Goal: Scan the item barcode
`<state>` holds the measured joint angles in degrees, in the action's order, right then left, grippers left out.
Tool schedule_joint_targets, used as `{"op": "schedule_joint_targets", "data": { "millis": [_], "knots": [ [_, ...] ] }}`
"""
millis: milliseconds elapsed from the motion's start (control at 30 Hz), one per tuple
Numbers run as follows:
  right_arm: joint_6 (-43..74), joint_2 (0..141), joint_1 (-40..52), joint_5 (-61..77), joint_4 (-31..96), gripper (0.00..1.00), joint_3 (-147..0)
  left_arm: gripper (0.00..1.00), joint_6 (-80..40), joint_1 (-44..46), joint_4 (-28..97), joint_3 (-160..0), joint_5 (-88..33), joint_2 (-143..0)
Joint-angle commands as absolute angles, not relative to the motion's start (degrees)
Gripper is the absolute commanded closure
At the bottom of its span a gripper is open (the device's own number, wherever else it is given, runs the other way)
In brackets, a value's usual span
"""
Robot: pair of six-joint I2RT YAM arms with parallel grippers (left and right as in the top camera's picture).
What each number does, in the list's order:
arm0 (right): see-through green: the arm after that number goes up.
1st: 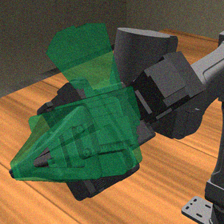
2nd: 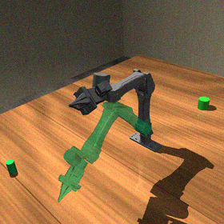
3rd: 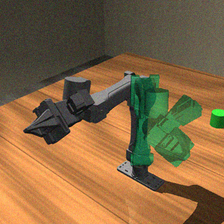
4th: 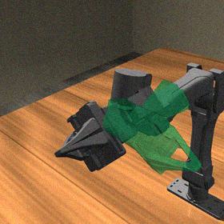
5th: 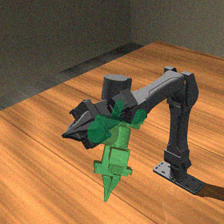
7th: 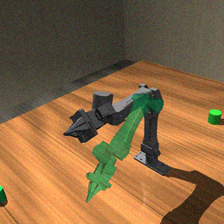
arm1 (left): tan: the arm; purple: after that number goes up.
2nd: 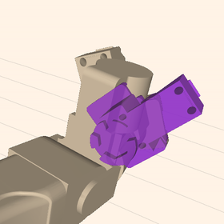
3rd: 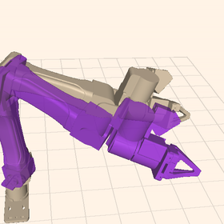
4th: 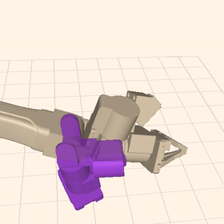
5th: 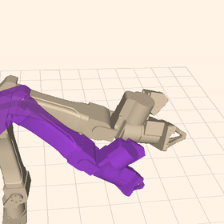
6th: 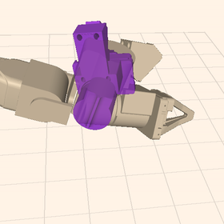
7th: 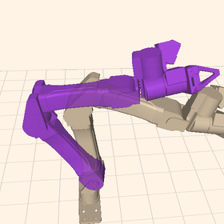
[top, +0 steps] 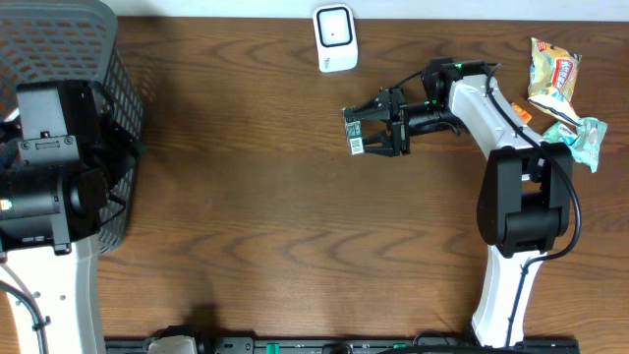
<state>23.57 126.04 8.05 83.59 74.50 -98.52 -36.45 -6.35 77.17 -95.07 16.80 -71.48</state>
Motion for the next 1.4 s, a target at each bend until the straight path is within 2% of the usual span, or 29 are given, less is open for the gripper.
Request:
{"op": "schedule_joint_targets", "data": {
  "millis": [0, 1367],
  "knots": [
    [24.18, 126.21, 7.92, 85.6, 74.56, 0.46, -99.63, 0.02, -37.17, -6.63, 77.34, -94.76, 17.37, -71.53],
    [24.16, 126.21, 9.54, 82.28, 74.13, 0.45, -99.63, 0.02, -37.19, -6.63, 77.34, -94.76, 17.37, -71.53]
  ]
}}
